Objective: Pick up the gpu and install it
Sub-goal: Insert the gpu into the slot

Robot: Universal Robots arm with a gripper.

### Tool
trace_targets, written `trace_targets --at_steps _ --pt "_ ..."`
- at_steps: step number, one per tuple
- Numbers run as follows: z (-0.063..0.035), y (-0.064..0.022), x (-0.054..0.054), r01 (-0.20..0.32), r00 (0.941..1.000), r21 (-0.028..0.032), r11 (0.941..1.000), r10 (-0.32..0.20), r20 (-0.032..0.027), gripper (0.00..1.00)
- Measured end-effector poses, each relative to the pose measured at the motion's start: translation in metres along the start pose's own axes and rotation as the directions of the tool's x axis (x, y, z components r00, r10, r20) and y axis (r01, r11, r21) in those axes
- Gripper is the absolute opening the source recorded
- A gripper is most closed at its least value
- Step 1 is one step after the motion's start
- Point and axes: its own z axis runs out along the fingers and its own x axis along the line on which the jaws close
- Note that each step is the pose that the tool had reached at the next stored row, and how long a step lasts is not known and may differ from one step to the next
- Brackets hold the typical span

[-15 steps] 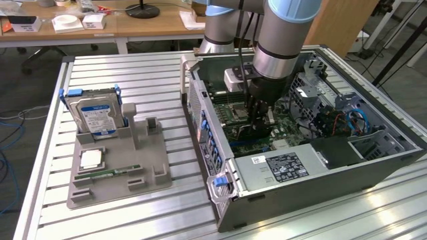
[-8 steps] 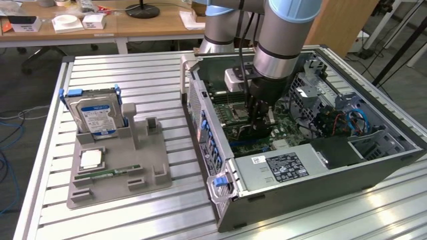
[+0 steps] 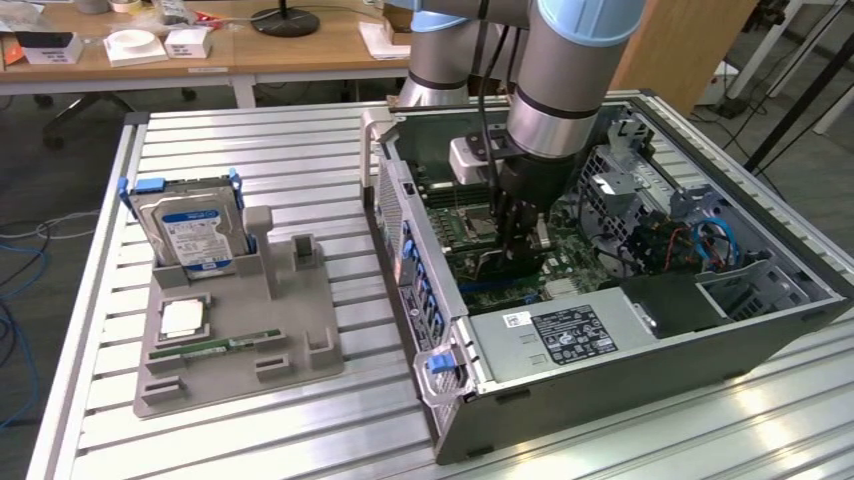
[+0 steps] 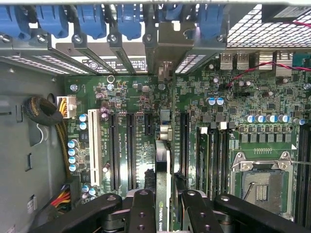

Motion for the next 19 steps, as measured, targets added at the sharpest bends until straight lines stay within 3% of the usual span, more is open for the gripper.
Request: trace_targets --at_steps 19 --pt "0.0020 0.0026 0.0001 0.000 1.0000 -0.0001 1.0000 0.000 -0.0001 0.25"
